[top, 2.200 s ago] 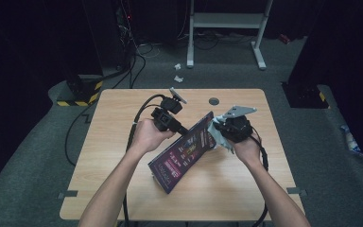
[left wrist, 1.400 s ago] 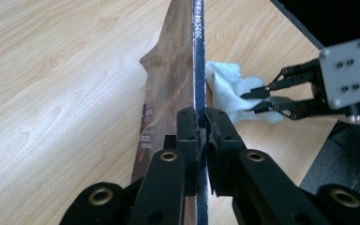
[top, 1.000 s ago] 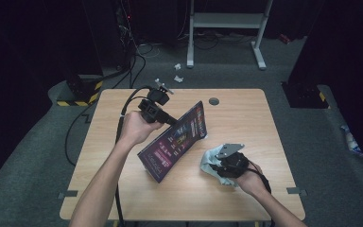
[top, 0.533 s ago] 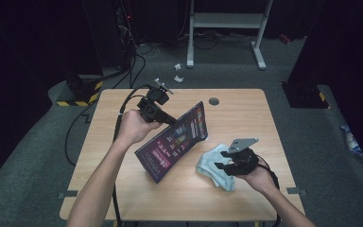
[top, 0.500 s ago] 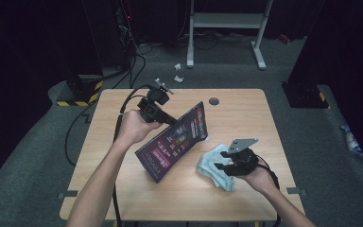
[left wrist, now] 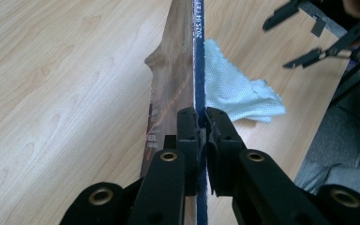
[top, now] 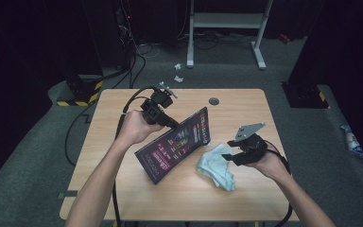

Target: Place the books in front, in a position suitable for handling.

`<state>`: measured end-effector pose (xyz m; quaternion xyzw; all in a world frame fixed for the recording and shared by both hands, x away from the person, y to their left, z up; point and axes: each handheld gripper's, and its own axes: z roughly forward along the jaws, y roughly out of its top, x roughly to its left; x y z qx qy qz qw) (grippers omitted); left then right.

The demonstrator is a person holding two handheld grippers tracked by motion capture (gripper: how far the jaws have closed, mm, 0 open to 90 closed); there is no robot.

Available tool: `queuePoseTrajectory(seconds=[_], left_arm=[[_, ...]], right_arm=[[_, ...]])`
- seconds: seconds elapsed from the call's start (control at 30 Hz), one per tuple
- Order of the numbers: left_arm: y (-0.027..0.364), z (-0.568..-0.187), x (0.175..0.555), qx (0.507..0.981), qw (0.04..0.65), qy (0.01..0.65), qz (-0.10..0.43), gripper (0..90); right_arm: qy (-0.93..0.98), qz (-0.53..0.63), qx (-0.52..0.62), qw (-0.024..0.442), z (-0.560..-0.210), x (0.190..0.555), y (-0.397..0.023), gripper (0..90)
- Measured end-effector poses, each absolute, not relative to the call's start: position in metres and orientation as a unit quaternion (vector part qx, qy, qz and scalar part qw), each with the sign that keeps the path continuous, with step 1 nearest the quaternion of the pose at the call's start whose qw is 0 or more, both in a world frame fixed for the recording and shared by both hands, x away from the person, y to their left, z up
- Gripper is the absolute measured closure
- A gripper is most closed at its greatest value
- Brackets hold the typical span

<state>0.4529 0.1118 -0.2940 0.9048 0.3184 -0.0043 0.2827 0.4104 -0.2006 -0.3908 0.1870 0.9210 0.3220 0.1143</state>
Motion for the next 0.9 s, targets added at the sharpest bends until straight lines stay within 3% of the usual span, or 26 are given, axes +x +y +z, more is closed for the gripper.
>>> queuePoseTrajectory(seconds=[0.13,0.5,0.9], left_arm=[[0.107,-0.290,0.451,0.910,0.279,0.306,0.001,84.7],[0.096,-0.282,0.445,0.923,0.273,0.270,-0.006,84.6],[0.089,-0.284,0.444,0.931,0.269,0.248,-0.019,84.7]], right_arm=[[0.922,0.316,0.175,0.141,-0.370,0.419,-0.201,42.8],[0.938,0.285,0.135,0.142,-0.339,0.442,-0.189,40.3],[0.944,0.279,0.121,0.127,-0.335,0.466,-0.174,41.6]])
